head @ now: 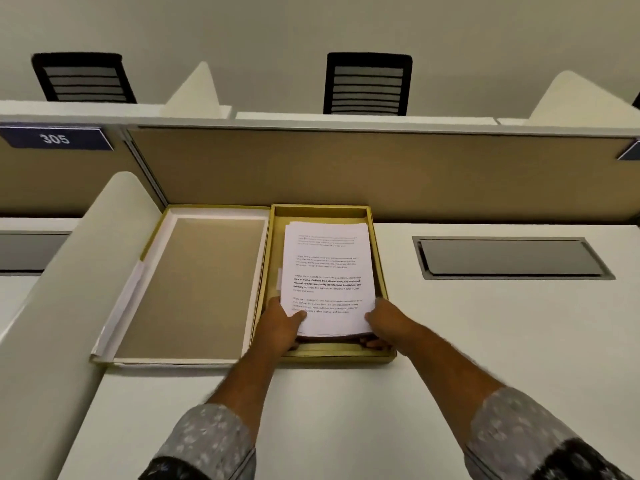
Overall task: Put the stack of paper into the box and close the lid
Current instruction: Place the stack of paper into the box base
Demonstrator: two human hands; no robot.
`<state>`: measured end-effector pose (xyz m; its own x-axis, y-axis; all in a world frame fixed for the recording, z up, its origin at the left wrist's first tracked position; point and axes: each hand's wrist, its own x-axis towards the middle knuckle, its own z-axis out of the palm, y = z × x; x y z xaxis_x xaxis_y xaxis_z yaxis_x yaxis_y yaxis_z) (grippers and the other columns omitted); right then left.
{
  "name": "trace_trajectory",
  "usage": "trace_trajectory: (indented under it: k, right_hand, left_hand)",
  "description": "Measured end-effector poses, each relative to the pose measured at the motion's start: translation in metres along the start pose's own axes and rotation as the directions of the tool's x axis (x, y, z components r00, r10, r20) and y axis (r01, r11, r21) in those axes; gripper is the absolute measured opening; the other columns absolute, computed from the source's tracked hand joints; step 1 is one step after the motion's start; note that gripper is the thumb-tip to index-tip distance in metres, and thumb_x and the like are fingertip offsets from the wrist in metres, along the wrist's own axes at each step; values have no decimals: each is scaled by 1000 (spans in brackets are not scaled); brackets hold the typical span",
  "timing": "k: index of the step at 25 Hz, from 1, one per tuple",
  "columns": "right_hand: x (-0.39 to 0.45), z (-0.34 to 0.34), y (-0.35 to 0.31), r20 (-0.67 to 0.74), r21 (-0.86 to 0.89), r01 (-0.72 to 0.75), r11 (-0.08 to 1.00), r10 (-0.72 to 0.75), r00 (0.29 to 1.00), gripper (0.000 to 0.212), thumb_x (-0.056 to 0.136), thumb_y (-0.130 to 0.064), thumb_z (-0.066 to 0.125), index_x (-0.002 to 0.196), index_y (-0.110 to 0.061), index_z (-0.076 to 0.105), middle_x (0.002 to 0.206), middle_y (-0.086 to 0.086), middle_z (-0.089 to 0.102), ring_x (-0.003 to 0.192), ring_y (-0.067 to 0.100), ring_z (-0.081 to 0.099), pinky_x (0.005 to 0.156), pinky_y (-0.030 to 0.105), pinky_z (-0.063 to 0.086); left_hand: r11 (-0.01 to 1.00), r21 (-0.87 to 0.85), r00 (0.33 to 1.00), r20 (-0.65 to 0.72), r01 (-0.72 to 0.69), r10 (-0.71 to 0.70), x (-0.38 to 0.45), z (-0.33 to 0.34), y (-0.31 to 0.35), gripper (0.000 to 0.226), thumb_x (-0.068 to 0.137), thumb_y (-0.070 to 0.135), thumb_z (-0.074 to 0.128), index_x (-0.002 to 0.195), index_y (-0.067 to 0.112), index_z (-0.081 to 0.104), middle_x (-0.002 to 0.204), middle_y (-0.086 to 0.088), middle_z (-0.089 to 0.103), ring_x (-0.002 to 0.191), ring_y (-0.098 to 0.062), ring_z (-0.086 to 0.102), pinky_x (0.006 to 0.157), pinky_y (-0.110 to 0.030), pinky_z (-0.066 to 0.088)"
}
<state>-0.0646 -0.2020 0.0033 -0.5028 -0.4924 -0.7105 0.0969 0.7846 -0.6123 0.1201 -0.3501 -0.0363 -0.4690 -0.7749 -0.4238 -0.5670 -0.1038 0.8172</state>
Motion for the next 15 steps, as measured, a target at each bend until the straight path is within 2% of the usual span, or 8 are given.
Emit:
trace_trajectory:
  k: [3,6,7,8,10,11,13,15]
  right_hand:
    - [15,5,6,-52,-54,15,998,-18,998,42,109,-16,38,151,-16,41,101,0,58,88,31,78,79,46,68]
    - [20,7,8,-106,-155,51,987,-68,992,51,105,-16,39,156,-22,33,99,0,59,71,28,78,60,36,68]
    - [19,8,8,-115,-184,65,981,-87,990,56,105,-17,39,159,-26,29,95,-1,59,65,26,77,54,32,65]
    - [19,9,8,-117,-197,81,977,-105,988,60,104,-18,39,161,-30,25,93,-1,60,62,24,76,50,29,63]
    - [19,8,9,-114,-205,107,973,-132,985,67,103,-18,39,164,-35,17,96,0,60,61,25,77,50,29,63]
    - [20,8,9,-112,-215,110,970,-137,984,69,104,-17,39,165,-37,15,99,1,60,63,26,78,52,31,65]
    - [20,6,8,-101,-242,105,965,-132,986,70,105,-17,40,165,-36,11,110,7,62,67,27,79,57,35,67]
    - [19,4,7,-79,-250,101,963,-125,989,70,107,-16,40,167,-34,9,124,12,62,69,27,79,63,37,69]
  left_hand:
    - [997,-25,998,-1,-68,68,2,4,-9,55,101,23,67,152,27,46,134,7,62,101,-11,64,77,-45,68]
    - [995,4,995,-21,-99,99,0,9,-12,58,99,19,65,152,30,44,131,14,59,111,-14,63,92,-49,63]
    - [995,12,995,-18,-101,101,-1,10,-12,61,98,16,66,153,30,44,131,15,58,116,-16,62,96,-46,61]
    - [994,23,994,-13,-104,104,-1,9,-12,63,97,14,67,153,29,43,130,16,58,118,-16,60,97,-37,59]
    - [991,49,993,0,-121,121,-1,8,-11,71,94,9,70,155,29,40,130,19,57,115,-10,59,84,-13,50]
    - [990,53,991,13,-131,131,0,6,-12,76,92,7,71,156,31,37,130,20,58,112,-5,60,75,-5,47]
    - [990,35,990,43,-136,134,-1,3,-13,86,89,4,72,157,36,31,130,23,58,111,1,59,71,-3,47]
    - [991,24,990,61,-133,131,-1,1,-14,91,86,3,73,157,39,30,128,30,58,114,4,57,80,-8,45]
